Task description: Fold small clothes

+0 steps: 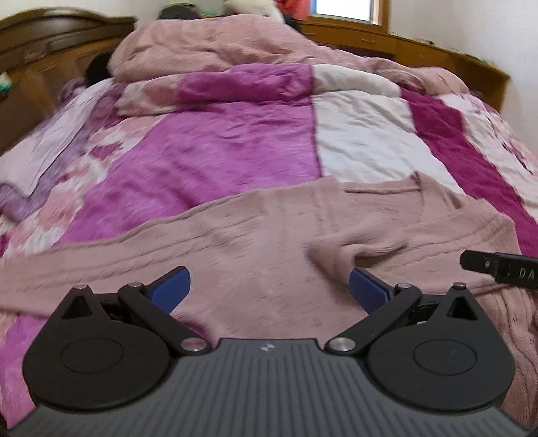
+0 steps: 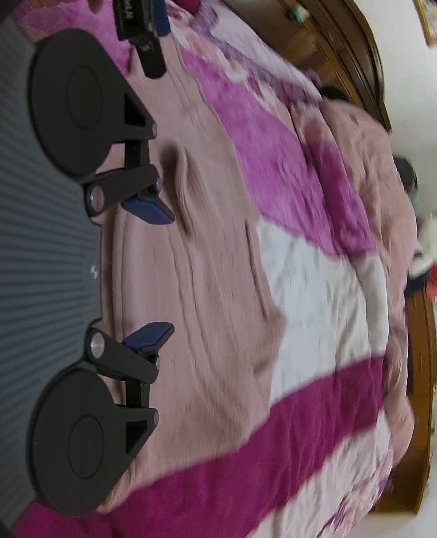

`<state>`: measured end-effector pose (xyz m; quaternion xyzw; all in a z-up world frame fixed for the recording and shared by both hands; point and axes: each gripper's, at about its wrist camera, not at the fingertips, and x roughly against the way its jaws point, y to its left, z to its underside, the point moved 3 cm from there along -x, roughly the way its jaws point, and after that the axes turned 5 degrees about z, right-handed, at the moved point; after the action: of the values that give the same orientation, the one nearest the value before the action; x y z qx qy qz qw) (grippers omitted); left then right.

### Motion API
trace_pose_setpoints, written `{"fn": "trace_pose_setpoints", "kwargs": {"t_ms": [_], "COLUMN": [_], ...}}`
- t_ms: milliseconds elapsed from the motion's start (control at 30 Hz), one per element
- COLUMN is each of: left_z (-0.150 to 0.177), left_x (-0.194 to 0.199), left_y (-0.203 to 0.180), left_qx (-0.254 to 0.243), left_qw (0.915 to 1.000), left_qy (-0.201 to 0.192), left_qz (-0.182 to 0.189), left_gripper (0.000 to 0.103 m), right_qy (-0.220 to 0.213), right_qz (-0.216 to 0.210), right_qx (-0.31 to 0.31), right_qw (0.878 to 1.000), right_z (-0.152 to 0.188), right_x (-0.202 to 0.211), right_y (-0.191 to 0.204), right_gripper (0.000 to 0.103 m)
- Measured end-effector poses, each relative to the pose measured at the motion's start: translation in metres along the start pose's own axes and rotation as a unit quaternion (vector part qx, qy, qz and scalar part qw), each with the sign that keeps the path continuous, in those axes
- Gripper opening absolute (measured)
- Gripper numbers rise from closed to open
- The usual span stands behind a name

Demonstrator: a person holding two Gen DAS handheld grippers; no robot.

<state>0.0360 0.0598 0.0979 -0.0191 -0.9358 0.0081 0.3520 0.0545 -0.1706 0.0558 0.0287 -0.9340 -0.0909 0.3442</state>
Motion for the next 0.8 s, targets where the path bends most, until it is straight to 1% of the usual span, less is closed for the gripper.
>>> {"fn": "trace_pose_setpoints", "kwargs": {"t_ms": [133,167,267,333,367,400,433,467,533,667,800], "left_z": [-0.006,-0.007,-0.009,-0.010,-0.009,-0.009,-0.009,-0.009,-0.008,-0.006,-0.004], "left_x": [-0.017,-0.023,-0.041,-0.054,-0.062,-0.069,-0.075,-0.084,-0.094,-0.113,-0.125], "left_y": [-0.029,-0.037,-0.058,-0.069,-0.072,-0.075,-0.077,-0.078,-0.081,-0.092,-0.098], "left_qx": [-0.030,-0.040,-0.076,-0.096,-0.102,-0.104,-0.104,-0.102,-0.106,-0.141,-0.162], "left_qw": [0.9991,0.9985,0.9960,0.9943,0.9936,0.9931,0.9927,0.9924,0.9918,0.9888,0.9860], "left_qy": [0.000,0.000,0.002,0.008,0.015,0.022,0.029,0.037,0.045,0.044,0.040], "left_qz": [0.030,0.037,0.046,0.046,0.048,0.050,0.054,0.059,0.055,0.024,0.006], "left_gripper": [0.102,0.100,0.092,0.075,0.071,0.064,0.060,0.059,0.059,0.061,0.062], "right_qy": [0.001,0.002,0.007,0.012,0.015,0.016,0.017,0.018,0.017,0.018,0.014], "right_qz": [0.024,0.029,0.037,0.038,0.038,0.037,0.036,0.035,0.033,0.028,0.028], "right_qx": [-0.027,-0.030,-0.037,-0.043,-0.047,-0.049,-0.052,-0.054,-0.054,-0.057,-0.058], "right_qw": [0.999,0.999,0.999,0.998,0.998,0.998,0.998,0.998,0.998,0.998,0.998], "right_z": [0.000,0.001,0.006,0.010,0.012,0.014,0.016,0.017,0.019,0.022,0.024], "right_x": [-0.001,-0.001,-0.005,-0.007,-0.009,-0.009,-0.010,-0.011,-0.012,-0.016,-0.017], "right_y": [-0.027,-0.031,-0.040,-0.045,-0.048,-0.050,-0.051,-0.052,-0.053,-0.056,-0.056], "right_gripper": [0.067,0.067,0.067,0.066,0.066,0.066,0.066,0.066,0.066,0.065,0.065]}}
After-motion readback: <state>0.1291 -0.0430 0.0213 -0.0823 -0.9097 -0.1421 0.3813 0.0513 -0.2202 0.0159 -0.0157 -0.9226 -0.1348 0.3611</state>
